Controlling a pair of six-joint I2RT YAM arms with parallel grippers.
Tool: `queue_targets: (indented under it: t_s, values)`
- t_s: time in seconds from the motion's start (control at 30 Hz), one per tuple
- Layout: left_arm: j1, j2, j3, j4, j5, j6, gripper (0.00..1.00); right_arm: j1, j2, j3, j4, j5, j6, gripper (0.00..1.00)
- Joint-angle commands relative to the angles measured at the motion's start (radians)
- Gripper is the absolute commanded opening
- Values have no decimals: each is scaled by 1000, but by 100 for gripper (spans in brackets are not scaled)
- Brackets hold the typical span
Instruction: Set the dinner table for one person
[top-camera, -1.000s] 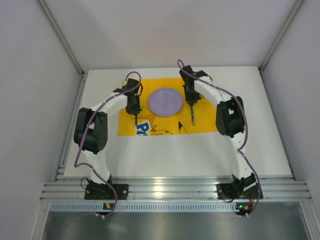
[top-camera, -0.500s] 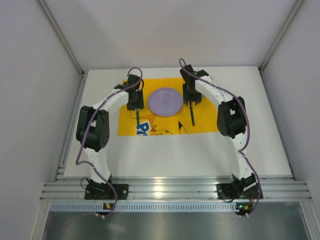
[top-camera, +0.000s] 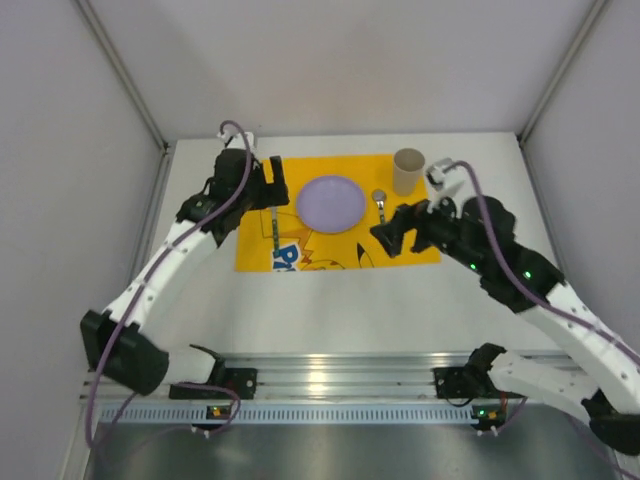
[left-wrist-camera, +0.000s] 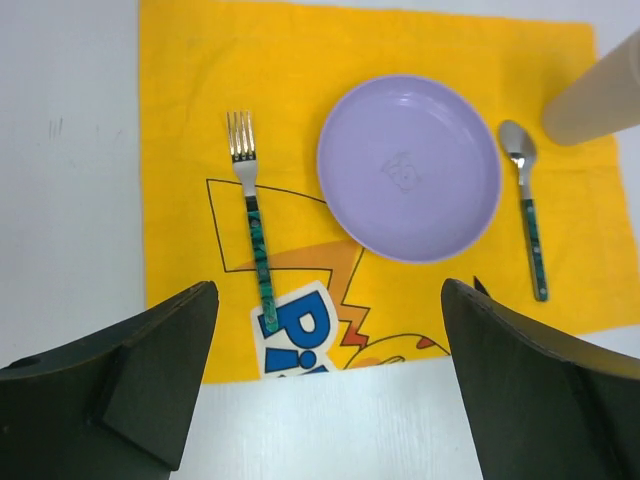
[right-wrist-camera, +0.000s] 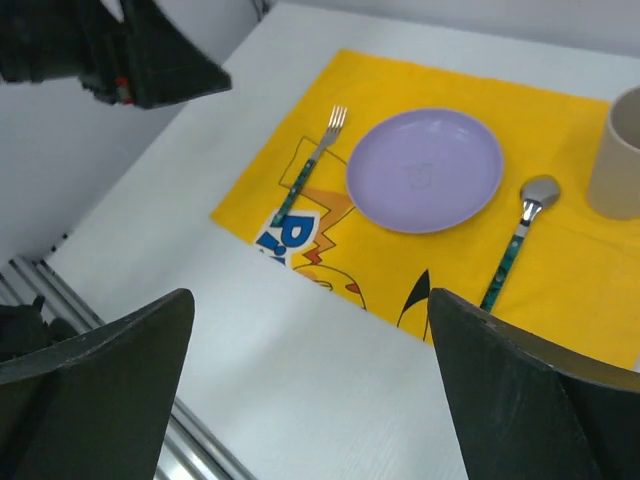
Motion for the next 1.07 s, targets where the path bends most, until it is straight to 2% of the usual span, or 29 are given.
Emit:
queue_targets:
  t_s: [0.0, 0.03, 0.13, 0.2, 0.23, 0.3, 0.4, 0.5, 0.6, 0.73, 0.9, 0.97, 1.03]
  values:
    - [-15, -182, -231, 220, -50, -20, 99, -26, -194, -345, 205, -65, 70, 100]
    - [-15, -219, -328, 249, -50, -19, 98, -24, -283, -380, 203, -76, 90, 100]
    - [-19, -386, -494, 338, -73, -68, 99, -24, -388, -449, 130, -44, 223, 100]
    - [-36, -536, -583, 428, -157, -82, 99, -24, -426, -478, 97, -38, 243, 100]
    - [-39, -576, -655, 452, -183, -75, 99, -24, -468, -497, 91, 12, 259, 100]
    - [-42, -663, -695, 466, -251, -36, 99, -24, -515, -555, 100, 26, 323, 100]
    - [-42, -676, -651, 344, -277, 15, 98, -24, -529, -563, 91, 22, 346, 100]
    - [-42, -678, -626, 269, -282, 33, 98, -24, -502, -543, 15, 109, 397, 100]
    - [-42, -721, -626, 243, -299, 20, 98, -23, -461, -526, -48, 174, 431, 100]
    - [-42, -751, -628, 187, -317, 18, 97, -24, -427, -508, -64, 168, 414, 100]
    - [-42, -756, -626, 176, -340, 66, 97, -24, -423, -488, -113, 184, 412, 100]
    - [-42, -750, -625, 192, -360, 81, 98, -24, -451, -521, -49, 113, 373, 100]
    - [-42, -735, -635, 225, -377, 87, 98, -24, -451, -512, -65, 112, 371, 100]
